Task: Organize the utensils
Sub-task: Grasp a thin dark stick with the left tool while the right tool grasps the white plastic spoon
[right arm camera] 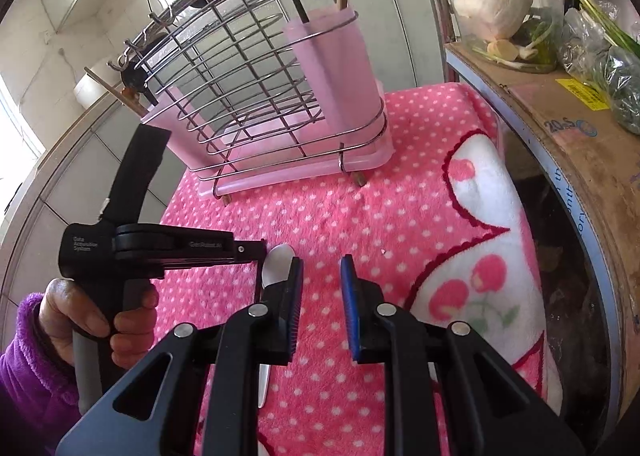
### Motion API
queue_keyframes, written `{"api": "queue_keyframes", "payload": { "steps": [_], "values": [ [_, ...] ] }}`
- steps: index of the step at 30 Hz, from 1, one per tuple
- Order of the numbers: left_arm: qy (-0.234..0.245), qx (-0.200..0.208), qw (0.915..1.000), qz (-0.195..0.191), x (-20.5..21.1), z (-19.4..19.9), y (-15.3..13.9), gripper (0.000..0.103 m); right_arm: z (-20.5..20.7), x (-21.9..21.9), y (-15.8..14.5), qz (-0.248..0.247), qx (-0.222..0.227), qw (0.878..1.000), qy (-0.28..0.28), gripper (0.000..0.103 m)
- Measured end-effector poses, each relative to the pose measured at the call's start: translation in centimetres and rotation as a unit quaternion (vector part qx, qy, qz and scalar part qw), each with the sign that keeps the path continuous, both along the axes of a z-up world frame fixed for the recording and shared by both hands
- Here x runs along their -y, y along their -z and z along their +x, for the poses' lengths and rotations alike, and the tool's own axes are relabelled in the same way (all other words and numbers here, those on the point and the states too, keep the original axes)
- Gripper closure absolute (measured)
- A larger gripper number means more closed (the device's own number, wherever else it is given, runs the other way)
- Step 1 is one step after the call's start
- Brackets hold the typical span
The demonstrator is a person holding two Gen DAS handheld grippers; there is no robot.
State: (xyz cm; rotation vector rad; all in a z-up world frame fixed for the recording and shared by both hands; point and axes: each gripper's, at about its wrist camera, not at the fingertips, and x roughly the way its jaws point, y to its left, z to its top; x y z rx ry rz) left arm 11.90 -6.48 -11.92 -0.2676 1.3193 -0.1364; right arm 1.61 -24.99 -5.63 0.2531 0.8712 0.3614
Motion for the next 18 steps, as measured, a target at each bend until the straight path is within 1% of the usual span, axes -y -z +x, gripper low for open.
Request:
{"api": "queue_keyframes", "payload": {
  "steps": [2,4,8,13,18],
  "values": [
    [-0.003,0.003,1.0,0.008,0.5,0.2,0.3,0.09,0.0,-0.2,0.1,-0.001,-0.001,1.0,-0.004,0.084],
    [-0.003,0.007,0.9998,0.018,0.6,0.4,0.4,0.097,0.0,-0.4,0.2,-0.002,-0.004,1.0,-0.007,0.084],
    [0.008,0.022,0.9995,0.019,1.1,0.7,0.3,0.098,0.3,-0.7,0.7,0.01,-0.02,1.0,-0.013,0.084],
    [0.006,0.035,0.9994,-0.001,-0.8,0.1,-1.2,0.098,1.0,-1.3,1.8,0.036,-0.059,0.997,-0.03,0.084],
    [0.01,0.059,0.9982,-0.005,-2.8,-1.5,-3.0,0.097,2.0,-3.0,2.8,0.038,-0.086,0.994,-0.049,0.084]
  ]
}}
